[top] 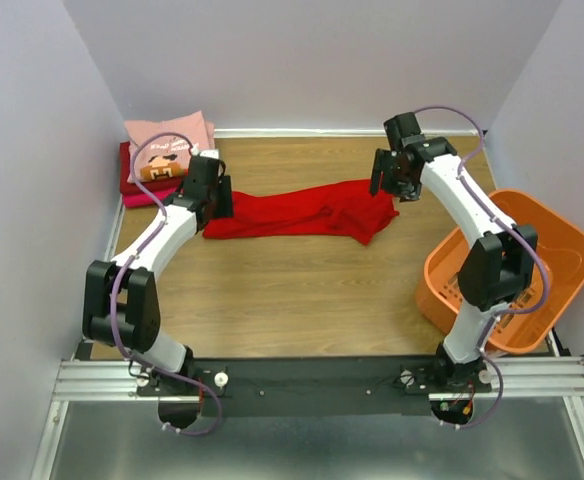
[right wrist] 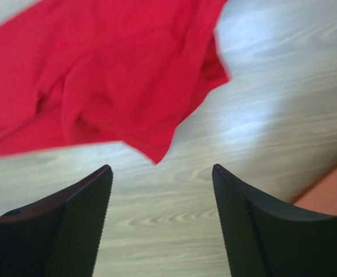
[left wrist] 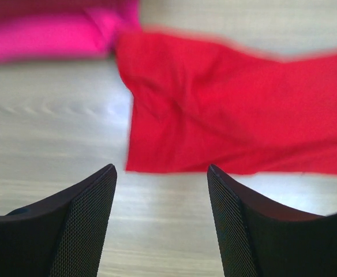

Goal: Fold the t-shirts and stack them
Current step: Flatten the tshirt out

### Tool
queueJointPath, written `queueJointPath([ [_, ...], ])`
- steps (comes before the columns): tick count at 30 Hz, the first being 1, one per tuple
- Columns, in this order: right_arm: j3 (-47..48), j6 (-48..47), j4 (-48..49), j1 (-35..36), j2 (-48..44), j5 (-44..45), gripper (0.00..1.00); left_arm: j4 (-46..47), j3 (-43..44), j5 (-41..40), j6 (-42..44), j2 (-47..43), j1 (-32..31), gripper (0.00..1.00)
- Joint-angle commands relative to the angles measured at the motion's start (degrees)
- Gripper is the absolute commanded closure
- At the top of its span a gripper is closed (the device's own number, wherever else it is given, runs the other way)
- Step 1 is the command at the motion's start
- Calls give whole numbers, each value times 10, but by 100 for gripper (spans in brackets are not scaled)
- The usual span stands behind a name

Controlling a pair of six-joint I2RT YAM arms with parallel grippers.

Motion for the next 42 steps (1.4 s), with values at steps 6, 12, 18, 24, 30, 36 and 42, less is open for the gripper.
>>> queueJointPath([
  [6, -76, 34, 55, 25, -9, -76, 28, 44, -63, 62, -38, 13, -1, 29],
  [12, -99, 43, 53, 32, 2, -78, 28, 48, -61, 64, -37, 16, 0, 29],
  [18, -171, 77, 71, 37, -4, -77, 30, 50, -61, 64, -36, 16, 1, 29],
  [24, -194, 84, 103, 41, 17, -85, 32, 51, -55, 66, -34, 21, 4, 29],
  [30, -210, 86, 146, 42, 50, -97, 35, 50, -56, 66, -32, 16, 9, 29],
  [36, -220, 89, 161, 43, 65, -78, 37, 49, -65, 64, -30, 4, 20, 29],
  [42, -233, 87, 189, 44, 78, -76, 44, 49, -73, 64, -27, 3, 27, 29],
])
